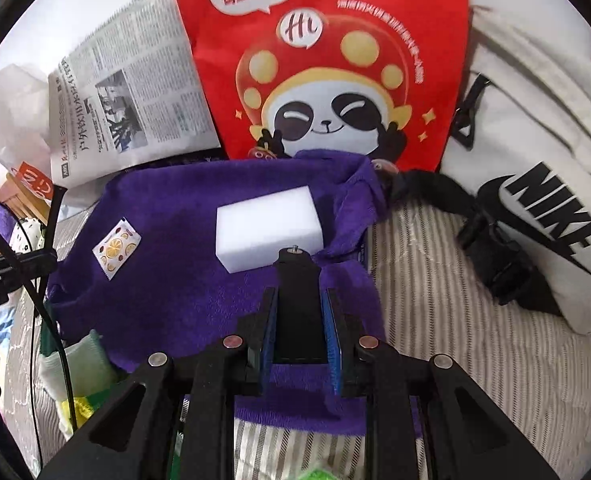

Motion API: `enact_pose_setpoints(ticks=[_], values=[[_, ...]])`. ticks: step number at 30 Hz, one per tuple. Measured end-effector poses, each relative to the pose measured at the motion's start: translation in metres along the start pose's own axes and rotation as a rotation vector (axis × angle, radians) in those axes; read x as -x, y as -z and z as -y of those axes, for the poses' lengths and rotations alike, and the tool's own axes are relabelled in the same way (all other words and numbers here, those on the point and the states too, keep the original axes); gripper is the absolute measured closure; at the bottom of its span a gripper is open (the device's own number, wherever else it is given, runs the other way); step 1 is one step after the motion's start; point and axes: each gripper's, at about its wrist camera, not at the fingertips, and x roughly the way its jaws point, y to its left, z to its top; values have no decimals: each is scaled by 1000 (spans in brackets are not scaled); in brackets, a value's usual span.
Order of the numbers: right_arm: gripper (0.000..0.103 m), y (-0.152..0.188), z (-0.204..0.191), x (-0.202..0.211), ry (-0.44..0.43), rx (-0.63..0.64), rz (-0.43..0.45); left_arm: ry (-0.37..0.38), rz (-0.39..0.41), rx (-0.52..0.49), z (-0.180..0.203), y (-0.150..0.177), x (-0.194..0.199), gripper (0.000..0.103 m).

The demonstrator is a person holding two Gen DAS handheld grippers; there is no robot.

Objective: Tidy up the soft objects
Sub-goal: 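Lay the right gripper's strap on the purple towel while the left gripper lays its strap on the packet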

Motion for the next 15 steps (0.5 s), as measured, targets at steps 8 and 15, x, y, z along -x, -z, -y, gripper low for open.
enact_pose_setpoints(ticks=[8,15], values=[[81,5,-14,-21,5,43,-19,30,-52,30,-13,-11,-33,91],[81,9,-9,-28,12,41,-33,-14,-111,33,-17,-5,-58,92]])
